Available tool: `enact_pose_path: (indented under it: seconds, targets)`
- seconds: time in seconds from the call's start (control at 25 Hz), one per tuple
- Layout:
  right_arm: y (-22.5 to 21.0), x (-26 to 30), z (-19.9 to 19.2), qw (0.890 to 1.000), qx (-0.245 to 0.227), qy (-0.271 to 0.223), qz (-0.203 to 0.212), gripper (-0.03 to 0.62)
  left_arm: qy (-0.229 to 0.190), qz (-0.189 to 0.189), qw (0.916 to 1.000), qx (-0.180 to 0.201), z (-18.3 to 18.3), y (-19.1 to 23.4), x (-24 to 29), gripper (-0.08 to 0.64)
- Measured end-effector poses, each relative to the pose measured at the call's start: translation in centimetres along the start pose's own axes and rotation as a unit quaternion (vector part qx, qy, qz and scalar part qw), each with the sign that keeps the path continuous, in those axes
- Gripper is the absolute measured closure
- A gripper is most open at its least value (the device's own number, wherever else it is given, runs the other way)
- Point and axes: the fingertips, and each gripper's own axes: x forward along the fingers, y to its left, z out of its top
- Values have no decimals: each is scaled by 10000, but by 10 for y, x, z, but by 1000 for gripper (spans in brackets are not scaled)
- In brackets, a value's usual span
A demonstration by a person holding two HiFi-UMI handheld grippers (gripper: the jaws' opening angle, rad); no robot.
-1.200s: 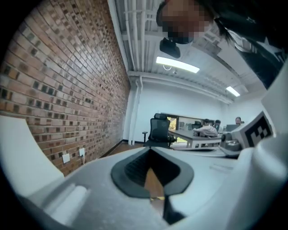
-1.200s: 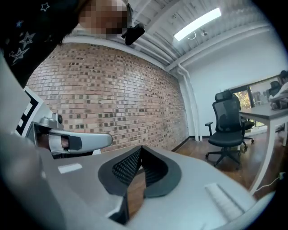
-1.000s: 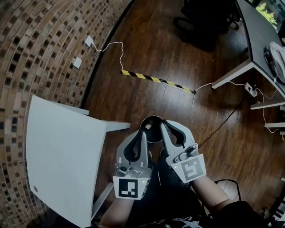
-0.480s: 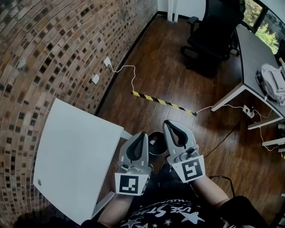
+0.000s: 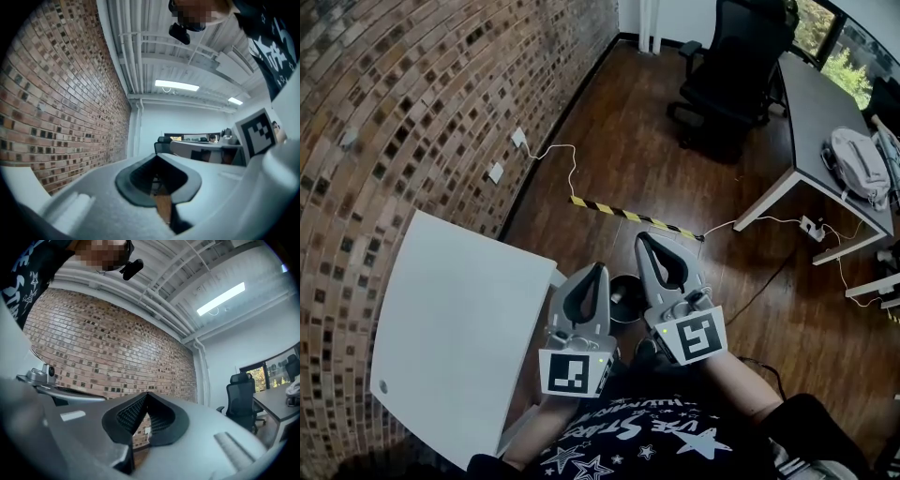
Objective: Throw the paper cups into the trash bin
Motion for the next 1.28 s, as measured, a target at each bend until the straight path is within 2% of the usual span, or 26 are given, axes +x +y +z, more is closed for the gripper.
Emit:
enact_pose_path:
  seconds: [0.2, 0.52, 0.76, 1.28]
  targets:
    - [-1, -2, -6, 9999, 47, 84, -105, 586, -48, 131, 9999, -65, 6, 12, 9, 555]
    - [1, -2, -10, 9998, 38, 133, -157, 586, 115, 347, 9993, 5, -2, 34, 24, 555]
    - [8, 2, -9, 9998, -92, 140, -59, 586, 93, 308, 9995, 10, 0, 32, 23, 555]
    - [7, -4, -13, 9997, 17, 234, 6, 586, 149, 366, 9992, 37, 0, 25, 17, 555]
